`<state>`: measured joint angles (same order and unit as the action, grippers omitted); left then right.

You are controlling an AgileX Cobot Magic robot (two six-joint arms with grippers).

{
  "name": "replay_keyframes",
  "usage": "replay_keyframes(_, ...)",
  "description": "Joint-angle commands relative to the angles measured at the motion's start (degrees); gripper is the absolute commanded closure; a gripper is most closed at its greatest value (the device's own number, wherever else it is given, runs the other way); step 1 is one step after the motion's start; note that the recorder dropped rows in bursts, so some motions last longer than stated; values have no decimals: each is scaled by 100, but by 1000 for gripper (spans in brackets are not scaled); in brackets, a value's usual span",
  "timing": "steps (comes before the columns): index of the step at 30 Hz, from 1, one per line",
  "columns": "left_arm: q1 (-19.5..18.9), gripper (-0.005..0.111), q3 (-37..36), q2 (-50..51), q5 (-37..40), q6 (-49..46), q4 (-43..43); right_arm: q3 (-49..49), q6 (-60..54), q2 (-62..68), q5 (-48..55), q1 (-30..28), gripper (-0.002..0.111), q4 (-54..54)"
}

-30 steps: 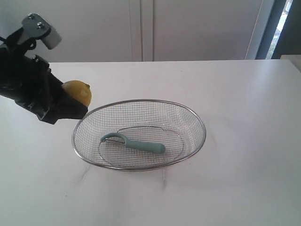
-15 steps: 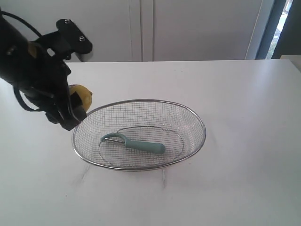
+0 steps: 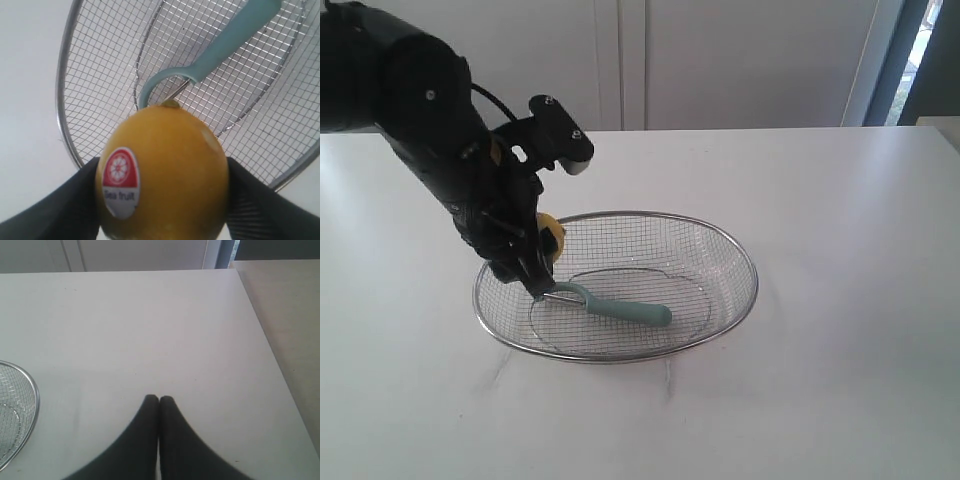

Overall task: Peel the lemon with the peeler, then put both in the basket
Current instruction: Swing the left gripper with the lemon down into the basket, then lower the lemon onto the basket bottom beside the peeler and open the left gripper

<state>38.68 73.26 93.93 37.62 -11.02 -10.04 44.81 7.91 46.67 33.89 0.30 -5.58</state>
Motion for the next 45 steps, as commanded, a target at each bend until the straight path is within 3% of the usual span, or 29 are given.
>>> replay_keyframes(1, 44, 107, 45, 237, -176, 77, 19, -24, -13, -36, -52, -30, 108, -32)
replay_keyframes(23, 44, 107, 45, 998, -506, 53, 107, -24, -13, -36, -52, -30, 108, -32)
replay_keyframes(45, 44, 107, 45, 1062, -634, 53, 218, -24, -13, -36, -63, -30, 108, -21)
